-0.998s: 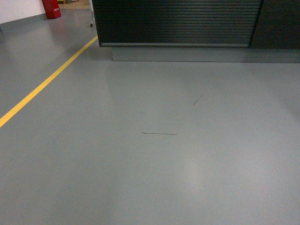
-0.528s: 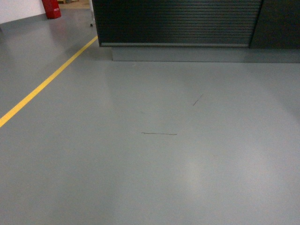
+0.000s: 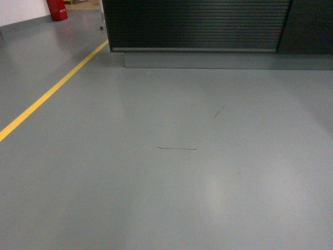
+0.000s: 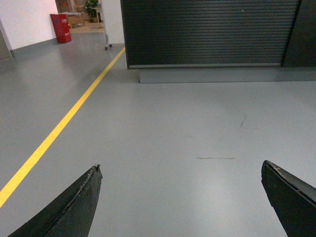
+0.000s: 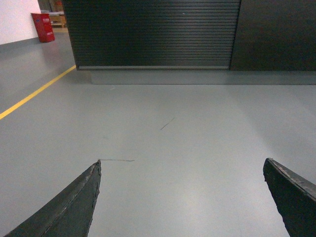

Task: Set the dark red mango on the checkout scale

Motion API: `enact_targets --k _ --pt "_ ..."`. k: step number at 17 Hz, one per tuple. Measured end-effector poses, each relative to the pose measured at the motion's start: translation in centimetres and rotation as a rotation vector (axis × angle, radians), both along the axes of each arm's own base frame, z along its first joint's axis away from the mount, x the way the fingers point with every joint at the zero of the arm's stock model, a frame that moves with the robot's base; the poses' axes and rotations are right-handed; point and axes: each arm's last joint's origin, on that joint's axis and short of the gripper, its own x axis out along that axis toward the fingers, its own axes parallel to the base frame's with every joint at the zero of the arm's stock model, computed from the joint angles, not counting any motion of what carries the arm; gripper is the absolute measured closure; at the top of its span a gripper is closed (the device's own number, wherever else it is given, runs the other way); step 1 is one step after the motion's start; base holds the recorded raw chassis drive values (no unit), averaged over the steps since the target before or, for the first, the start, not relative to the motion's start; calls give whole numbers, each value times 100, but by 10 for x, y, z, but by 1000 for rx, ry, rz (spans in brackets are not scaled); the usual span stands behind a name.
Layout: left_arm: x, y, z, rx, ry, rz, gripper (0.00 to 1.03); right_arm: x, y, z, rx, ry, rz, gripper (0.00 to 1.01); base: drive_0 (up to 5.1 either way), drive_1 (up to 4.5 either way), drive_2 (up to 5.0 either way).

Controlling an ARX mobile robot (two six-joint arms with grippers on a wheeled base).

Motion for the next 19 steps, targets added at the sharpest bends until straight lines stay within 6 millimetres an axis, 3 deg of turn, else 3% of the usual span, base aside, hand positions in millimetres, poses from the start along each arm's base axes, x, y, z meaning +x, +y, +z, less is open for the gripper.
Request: enact_targets --k 6,19 --pt "0 0 0 0 0 0 5 0 0 0 0 0 0 3 2 122 -118" --pt "0 0 0 0 -1 0 5 0 0 0 0 -1 0 3 6 350 -337"
